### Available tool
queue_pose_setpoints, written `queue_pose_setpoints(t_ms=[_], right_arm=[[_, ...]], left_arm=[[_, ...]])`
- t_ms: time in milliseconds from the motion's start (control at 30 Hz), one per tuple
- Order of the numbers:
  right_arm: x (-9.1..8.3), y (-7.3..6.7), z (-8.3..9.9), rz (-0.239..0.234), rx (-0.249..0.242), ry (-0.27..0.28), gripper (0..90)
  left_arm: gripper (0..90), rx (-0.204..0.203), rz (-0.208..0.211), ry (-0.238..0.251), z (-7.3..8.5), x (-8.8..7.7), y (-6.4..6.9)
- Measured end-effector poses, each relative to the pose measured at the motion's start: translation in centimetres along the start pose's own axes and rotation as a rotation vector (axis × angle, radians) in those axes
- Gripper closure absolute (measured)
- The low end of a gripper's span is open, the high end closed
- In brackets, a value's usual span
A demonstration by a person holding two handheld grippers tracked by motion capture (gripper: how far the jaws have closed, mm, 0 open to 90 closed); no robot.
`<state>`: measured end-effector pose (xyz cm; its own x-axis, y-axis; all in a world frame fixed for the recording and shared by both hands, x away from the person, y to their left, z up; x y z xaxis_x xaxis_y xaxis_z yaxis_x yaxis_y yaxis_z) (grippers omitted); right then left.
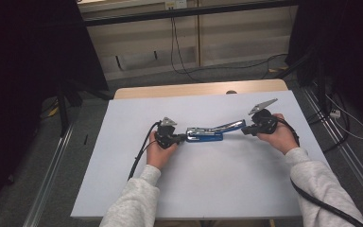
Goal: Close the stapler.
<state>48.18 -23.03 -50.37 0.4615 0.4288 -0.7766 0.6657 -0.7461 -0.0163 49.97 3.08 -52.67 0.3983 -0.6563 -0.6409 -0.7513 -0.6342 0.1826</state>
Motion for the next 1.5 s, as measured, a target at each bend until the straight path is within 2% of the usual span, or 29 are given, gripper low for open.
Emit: queue_pose_setpoints(t_ms=[133,233,367,433,500,567,600,667,733,800,833,933,1000,1100,1233,1367,1500], right_arm=[[-0.2,-0.5,-0.9,-0.004,-0.020,0.009,88.2],[-0.2,-0.9,-1.3,-0.013,-0.013,0.026,82.7],[0.1,-1.5,-1.2,-0.026,0.002,0.032,70.4],[0.4,-1.6,-1.0,-0.024,0.022,0.031,64.1],[0.4,-1.7,-0.9,-0.031,0.035,0.034,55.9],[0.4,-1.9,-0.7,-0.042,0.043,0.037,52.8],[0.4,-2.0,-0.6,-0.041,0.046,0.038,49.6],[0.2,-2.2,-0.4,-0.050,0.060,0.044,45.9],[0.1,-2.5,-0.1,-0.053,0.070,0.047,40.6],[0.0,-2.7,0.3,-0.048,0.077,0.047,36.2],[-0.2,-3.0,0.5,-0.054,0.088,0.057,35.0],[-0.7,-3.6,1.2,-0.056,0.110,0.071,27.6],[-1.1,-3.9,1.7,-0.049,0.106,0.073,25.6],[-1.8,-4.3,2.4,-0.046,0.121,0.077,21.9],[-2.5,-4.9,3.3,-0.048,0.121,0.079,18.1],[-3.1,-5.4,4.3,-0.040,0.119,0.076,16.0],[-3.9,-5.9,4.9,-0.056,0.131,0.093,15.2]], left_arm=[[90.0,-0.008,-0.001,0.007,0.0,0.0,0.0],[90.0,-0.012,0.001,0.013,-0.1,0.0,0.0],[86.9,-0.020,-0.002,0.016,-0.1,0.0,-0.1],[78.9,-0.021,-0.015,0.022,-0.1,-0.2,-0.4],[70.1,-0.040,-0.023,0.038,-0.2,-0.6,-0.6],[58.0,-0.056,-0.015,0.060,-0.3,-1.2,-0.7],[53.2,-0.050,-0.016,0.073,-0.4,-1.7,-0.7],[48.3,-0.047,-0.011,0.093,-0.5,-2.4,-0.7],[37.2,-0.071,-0.003,0.095,-0.5,-3.3,-0.6],[34.7,-0.070,0.006,0.114,-0.6,-4.1,-0.3],[30.2,-0.067,0.010,0.113,-0.5,-4.4,-0.2],[24.8,-0.062,0.049,0.120,-0.1,-5.4,0.4],[19.8,-0.044,0.037,0.108,0.4,-5.9,0.4],[14.0,-0.052,0.044,0.104,1.0,-6.6,0.4],[11.0,-0.048,0.039,0.116,1.5,-7.8,0.5],[10.0,-0.038,0.057,0.149,1.8,-8.9,0.9],[9.4,-0.034,0.057,0.147,2.5,-9.5,0.9]])
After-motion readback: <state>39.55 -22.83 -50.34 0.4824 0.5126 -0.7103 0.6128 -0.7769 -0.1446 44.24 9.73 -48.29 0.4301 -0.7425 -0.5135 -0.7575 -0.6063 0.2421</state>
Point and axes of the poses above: each handheld gripper's, and its own axes: x roughly forward along the jaws, z roughly out of its underside, y roughly to its right, the point moved 9 cm from there along x, roughly forward along the jaws, and after that the axes turned 2 degrees about z, right-handed, at the moved point
